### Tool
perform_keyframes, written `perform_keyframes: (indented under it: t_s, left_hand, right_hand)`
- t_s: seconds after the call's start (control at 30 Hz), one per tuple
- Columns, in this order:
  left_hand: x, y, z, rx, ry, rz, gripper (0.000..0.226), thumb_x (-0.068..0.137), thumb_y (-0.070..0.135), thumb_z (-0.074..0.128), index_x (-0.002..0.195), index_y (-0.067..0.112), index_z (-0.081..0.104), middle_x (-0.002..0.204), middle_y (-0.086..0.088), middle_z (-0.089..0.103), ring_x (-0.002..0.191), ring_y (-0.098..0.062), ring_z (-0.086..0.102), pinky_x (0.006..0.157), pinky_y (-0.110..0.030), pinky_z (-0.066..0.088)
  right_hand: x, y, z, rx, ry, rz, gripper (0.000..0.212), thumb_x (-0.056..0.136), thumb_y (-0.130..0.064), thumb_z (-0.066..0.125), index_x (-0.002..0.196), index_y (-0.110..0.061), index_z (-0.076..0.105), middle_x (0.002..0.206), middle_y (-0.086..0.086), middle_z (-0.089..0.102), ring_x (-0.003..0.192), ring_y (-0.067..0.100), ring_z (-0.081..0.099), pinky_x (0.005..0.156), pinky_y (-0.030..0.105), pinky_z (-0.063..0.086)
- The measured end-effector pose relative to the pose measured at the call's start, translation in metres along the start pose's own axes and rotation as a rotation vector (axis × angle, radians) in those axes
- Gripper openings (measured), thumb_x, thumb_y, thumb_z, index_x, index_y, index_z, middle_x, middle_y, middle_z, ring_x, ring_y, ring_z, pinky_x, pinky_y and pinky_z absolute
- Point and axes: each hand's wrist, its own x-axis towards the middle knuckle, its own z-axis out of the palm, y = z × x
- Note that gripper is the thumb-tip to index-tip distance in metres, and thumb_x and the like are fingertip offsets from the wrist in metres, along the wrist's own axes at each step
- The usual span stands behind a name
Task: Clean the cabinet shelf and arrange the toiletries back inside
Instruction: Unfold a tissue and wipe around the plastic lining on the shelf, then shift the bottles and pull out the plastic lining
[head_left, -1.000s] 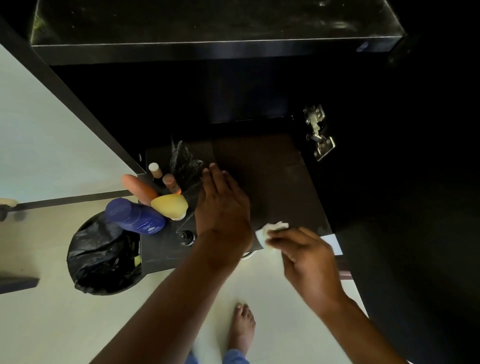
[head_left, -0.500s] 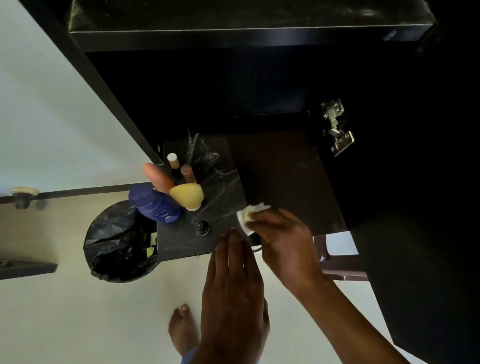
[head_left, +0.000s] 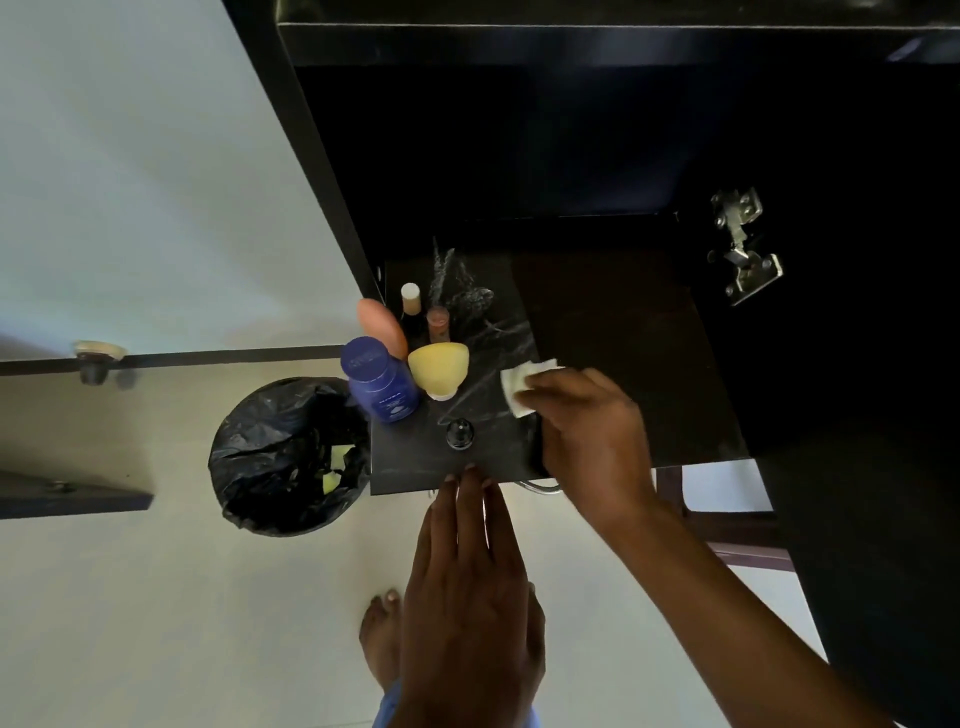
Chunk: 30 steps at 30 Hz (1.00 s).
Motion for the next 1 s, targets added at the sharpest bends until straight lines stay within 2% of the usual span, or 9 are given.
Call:
perform_keyframes:
  t_s: [0.13,0.3,0.4,0.47,0.6,0.7,0.8,0.9,1.0]
  left_hand:
    - [0.000,-0.008,0.001,0.025,0.054,-0.001,0.107,0.046,0.051,0.094,0.132,-0.005,0.065,0.137,-0.026,0.063,0.120,-0.042,0.067,0.093,-0.048,0.057]
    - [0.001,-0.021,-0.002,-0.013,0.157,-0.015,0.102,0.051,0.049,0.093,0.134,-0.002,0.064,0.140,-0.023,0.063,0.125,-0.038,0.065,0.092,-0.047,0.061]
    - [-0.001,-0.034,-0.012,-0.143,0.272,-0.023,0.078,0.069,0.040,0.086,0.135,0.006,0.064,0.141,-0.014,0.061,0.129,-0.031,0.061,0.094,-0.040,0.060]
    - [-0.002,-0.044,-0.025,-0.261,0.390,-0.044,0.054,0.080,0.034,0.078,0.130,0.016,0.066,0.133,-0.003,0.061,0.122,-0.021,0.059,0.093,-0.030,0.056]
    - [0.005,-0.068,-0.058,-0.390,0.511,-0.262,0.026,0.086,0.037,0.072,0.109,0.030,0.065,0.107,0.009,0.062,0.093,-0.017,0.064,0.069,-0.032,0.053]
    - [0.017,-0.082,-0.075,-0.464,0.614,-0.305,0.039,0.081,0.037,0.078,0.112,0.024,0.057,0.106,0.007,0.059,0.092,-0.019,0.062,0.072,-0.034,0.052]
    - [0.027,-0.086,-0.095,-0.527,0.714,-0.186,0.050,0.080,0.032,0.082,0.121,0.017,0.058,0.113,0.005,0.058,0.101,-0.019,0.059,0.082,-0.041,0.055]
    - [0.038,-0.085,-0.107,-0.537,0.749,-0.046,0.047,0.082,0.030,0.082,0.122,0.015,0.062,0.116,0.003,0.062,0.105,-0.016,0.057,0.089,-0.035,0.051]
    - [0.045,-0.082,-0.109,-0.538,0.751,0.030,0.043,0.085,0.036,0.077,0.121,0.015,0.065,0.115,0.006,0.063,0.102,-0.008,0.056,0.092,-0.020,0.047]
  right_hand:
    - [-0.013,-0.015,0.013,0.009,-0.066,-0.042,0.042,0.067,-0.005,0.089,0.106,-0.011,0.078,0.117,0.007,0.073,0.107,0.027,0.070,0.093,0.038,0.059]
    - [-0.021,-0.020,0.007,0.056,-0.004,-0.009,0.039,0.070,0.001,0.087,0.106,-0.011,0.080,0.117,0.005,0.074,0.103,0.025,0.071,0.094,0.036,0.059]
    - [-0.015,-0.029,-0.007,0.122,0.091,0.028,0.034,0.077,0.003,0.080,0.109,-0.011,0.079,0.116,0.004,0.075,0.102,0.021,0.071,0.091,0.037,0.060]
    - [-0.006,-0.037,-0.020,0.191,0.163,0.068,0.029,0.084,-0.001,0.076,0.111,-0.012,0.078,0.113,0.002,0.074,0.100,0.017,0.070,0.088,0.035,0.060]
    - [0.024,-0.056,-0.041,0.330,0.152,0.127,0.035,0.085,-0.015,0.080,0.119,-0.014,0.073,0.114,0.001,0.071,0.101,0.015,0.068,0.087,0.034,0.060]
    - [0.047,-0.066,-0.050,0.360,0.010,0.159,0.047,0.080,-0.024,0.084,0.125,-0.020,0.070,0.121,-0.004,0.069,0.105,0.011,0.066,0.090,0.031,0.059]
    - [0.063,-0.072,-0.052,0.371,-0.101,0.176,0.051,0.078,-0.027,0.086,0.126,-0.027,0.068,0.123,-0.009,0.068,0.108,0.008,0.064,0.094,0.031,0.058]
    - [0.072,-0.074,-0.047,0.363,-0.167,0.149,0.045,0.079,-0.029,0.085,0.121,-0.027,0.071,0.119,-0.009,0.070,0.104,0.009,0.066,0.092,0.034,0.059]
    - [0.075,-0.075,-0.039,0.335,-0.181,0.133,0.036,0.081,-0.031,0.083,0.115,-0.027,0.073,0.115,-0.008,0.072,0.098,0.008,0.066,0.091,0.031,0.060]
